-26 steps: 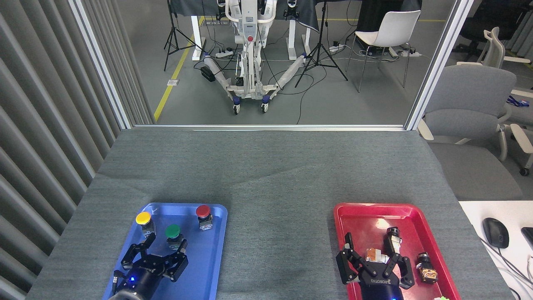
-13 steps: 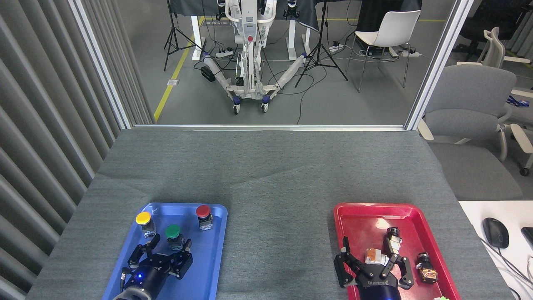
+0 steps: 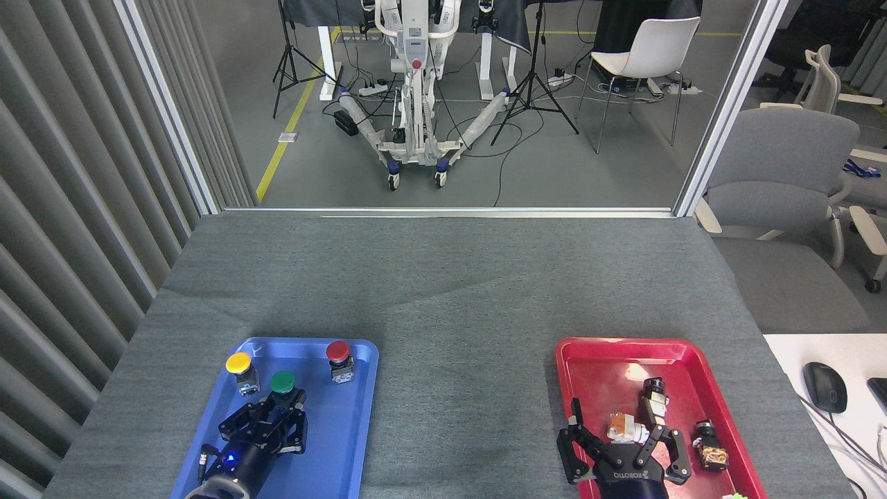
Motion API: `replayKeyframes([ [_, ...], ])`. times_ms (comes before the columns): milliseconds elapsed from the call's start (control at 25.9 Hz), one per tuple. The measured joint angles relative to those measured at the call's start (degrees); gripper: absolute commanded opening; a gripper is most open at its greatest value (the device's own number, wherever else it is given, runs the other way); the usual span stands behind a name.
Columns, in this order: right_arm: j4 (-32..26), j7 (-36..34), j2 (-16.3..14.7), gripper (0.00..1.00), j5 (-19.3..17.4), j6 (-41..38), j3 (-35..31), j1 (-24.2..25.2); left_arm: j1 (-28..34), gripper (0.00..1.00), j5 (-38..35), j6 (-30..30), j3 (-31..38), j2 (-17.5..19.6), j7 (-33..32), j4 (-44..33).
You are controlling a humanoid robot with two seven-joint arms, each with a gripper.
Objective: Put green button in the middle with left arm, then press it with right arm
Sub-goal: 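Carry the green button off the tray to the table middle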
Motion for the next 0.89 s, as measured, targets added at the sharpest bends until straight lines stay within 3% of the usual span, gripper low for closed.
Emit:
replayKeyframes([
  [154, 0.0, -0.3, -0.3, 0.99, -0.5, -0.2, 0.0, 0.2, 0.3, 0.03, 0.0, -3.1, -0.1, 1.4, 0.4, -1.8],
  [386, 0.1, -0.4, -1.2, 0.99, -1.2, -0.2, -0.1, 0.2, 5.6, 0.0, 0.0, -8.9, -0.6, 5.3, 1.5, -20.0],
  [502, 0.1, -0.4, -1.5, 0.99, -1.6, -0.3, -0.1, 0.2, 6.5, 0.0, 0.0, -12.4, -5.0, 5.5, 1.2, -26.0],
  [618, 0.1, -0.4, -1.8, 0.99, -2.2, -0.3, -0.1, 0.1, 5.0, 0.0, -0.2, -13.7, -10.7, 2.6, 0.7, -26.5],
  [888, 0.3, -0.4, -2.9, 0.99, -2.7, -1.2, -0.1, 0.3, -1.4, 0.0, -1.7, -13.8, -17.5, -6.1, -3.7, -17.9],
])
